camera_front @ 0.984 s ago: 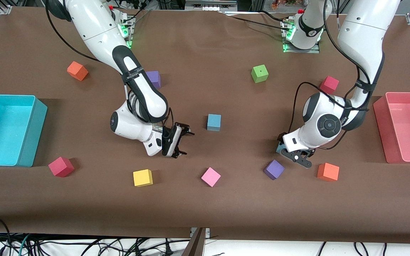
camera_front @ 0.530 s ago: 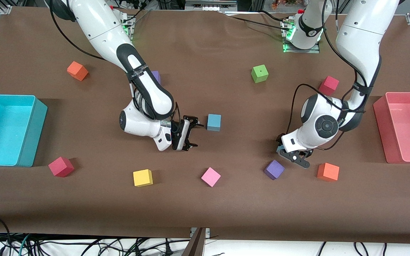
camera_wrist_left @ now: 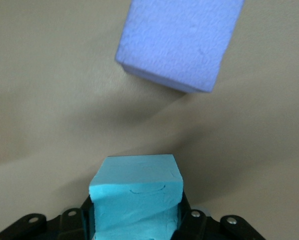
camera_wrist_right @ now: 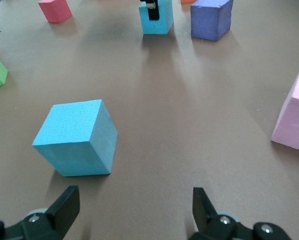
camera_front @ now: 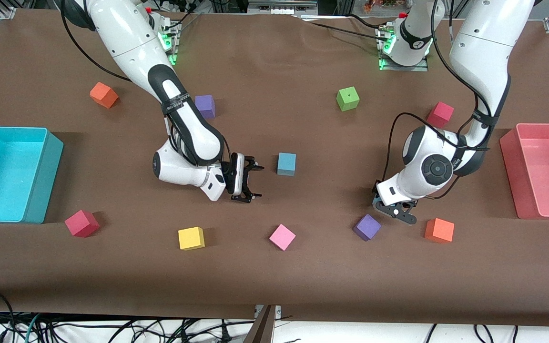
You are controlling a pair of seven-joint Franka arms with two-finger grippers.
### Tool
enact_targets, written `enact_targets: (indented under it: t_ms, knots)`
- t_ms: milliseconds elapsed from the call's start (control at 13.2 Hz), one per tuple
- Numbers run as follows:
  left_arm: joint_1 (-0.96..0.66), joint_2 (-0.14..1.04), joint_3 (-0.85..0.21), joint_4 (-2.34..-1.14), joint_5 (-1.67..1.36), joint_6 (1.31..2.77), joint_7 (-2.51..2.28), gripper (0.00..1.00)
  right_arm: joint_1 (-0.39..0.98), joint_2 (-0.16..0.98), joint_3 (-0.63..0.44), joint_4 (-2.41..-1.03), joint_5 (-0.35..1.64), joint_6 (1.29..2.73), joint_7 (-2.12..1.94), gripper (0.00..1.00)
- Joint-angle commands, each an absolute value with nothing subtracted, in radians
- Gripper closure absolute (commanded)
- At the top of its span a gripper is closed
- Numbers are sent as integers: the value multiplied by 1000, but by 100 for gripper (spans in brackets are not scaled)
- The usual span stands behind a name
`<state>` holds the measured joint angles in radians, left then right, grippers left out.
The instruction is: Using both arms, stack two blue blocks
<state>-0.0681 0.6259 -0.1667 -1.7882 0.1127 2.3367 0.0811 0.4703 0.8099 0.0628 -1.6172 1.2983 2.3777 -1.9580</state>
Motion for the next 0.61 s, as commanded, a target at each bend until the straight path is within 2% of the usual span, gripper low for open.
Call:
enact_targets:
  t_ms: [0, 378, 530]
  knots:
    - [-77, 603, -166, -1795, 123, 2263, -32, 70, 468, 816, 72, -1634, 1406, 2368, -2080, 0]
    - [-100, 585, -166, -1792, 123, 2220, -188, 70, 477, 838, 74, -1634, 1494, 2347, -2147, 0]
    - [-101, 555, -198, -1776, 121, 2157, -253, 69, 485, 845, 74, -1632, 1531, 2349, -2180, 0]
